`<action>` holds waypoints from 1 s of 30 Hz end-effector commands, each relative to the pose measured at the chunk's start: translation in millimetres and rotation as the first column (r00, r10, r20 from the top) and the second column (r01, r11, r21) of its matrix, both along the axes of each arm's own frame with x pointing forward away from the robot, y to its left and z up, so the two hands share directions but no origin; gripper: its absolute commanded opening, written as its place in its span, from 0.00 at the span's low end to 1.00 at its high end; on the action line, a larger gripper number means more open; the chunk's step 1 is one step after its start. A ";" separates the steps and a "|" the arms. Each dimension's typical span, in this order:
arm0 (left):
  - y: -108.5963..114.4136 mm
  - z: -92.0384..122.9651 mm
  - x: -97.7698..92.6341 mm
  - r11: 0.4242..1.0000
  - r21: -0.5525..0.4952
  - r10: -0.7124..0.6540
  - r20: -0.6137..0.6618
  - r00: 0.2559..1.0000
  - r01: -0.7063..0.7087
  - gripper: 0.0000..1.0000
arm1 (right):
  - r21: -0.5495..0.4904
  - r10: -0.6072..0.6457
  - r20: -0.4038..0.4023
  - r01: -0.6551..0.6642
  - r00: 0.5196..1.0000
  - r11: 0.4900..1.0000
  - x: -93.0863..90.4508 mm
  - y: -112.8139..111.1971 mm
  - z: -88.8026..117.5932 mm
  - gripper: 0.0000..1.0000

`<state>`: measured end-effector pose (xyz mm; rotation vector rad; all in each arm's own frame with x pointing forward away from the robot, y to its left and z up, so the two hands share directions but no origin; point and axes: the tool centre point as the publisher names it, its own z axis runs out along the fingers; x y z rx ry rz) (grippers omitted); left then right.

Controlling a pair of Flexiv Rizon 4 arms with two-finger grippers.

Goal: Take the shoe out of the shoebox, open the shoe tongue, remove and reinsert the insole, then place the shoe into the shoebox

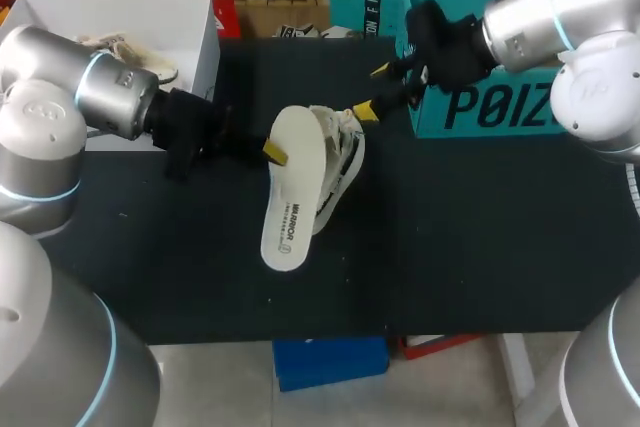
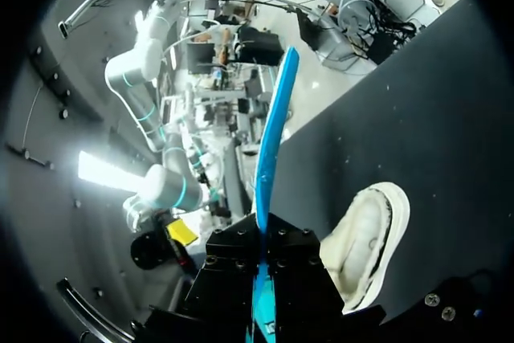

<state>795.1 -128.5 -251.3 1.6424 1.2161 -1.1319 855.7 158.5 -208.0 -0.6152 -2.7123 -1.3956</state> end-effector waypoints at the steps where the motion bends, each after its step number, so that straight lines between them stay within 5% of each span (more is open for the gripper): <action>1: 2.7 0.1 -6.6 0.999 -0.014 0.033 0.021 0.999 -0.032 0.00 | 0.174 -0.003 -0.107 0.022 0.994 0.985 2.9 -2.0 -10.5 1.00; 9: 4.8 -1.3 -7.2 0.999 -0.027 0.039 0.035 0.999 -0.038 0.00 | 0.329 -0.004 -0.229 0.081 0.973 0.941 -5.5 -6.1 -16.8 1.00; 17: 5.8 1.0 -5.4 0.997 -0.059 0.054 0.047 0.997 -0.052 0.00 | 0.338 0.027 -0.342 0.097 0.939 0.936 -21.2 -6.5 -24.5 1.00; 30: 0.6 20.7 15.9 0.978 -0.182 0.092 -0.052 0.994 -0.100 0.00 | 0.318 0.019 -0.339 0.096 0.941 0.943 -23.6 -5.2 -24.5 1.00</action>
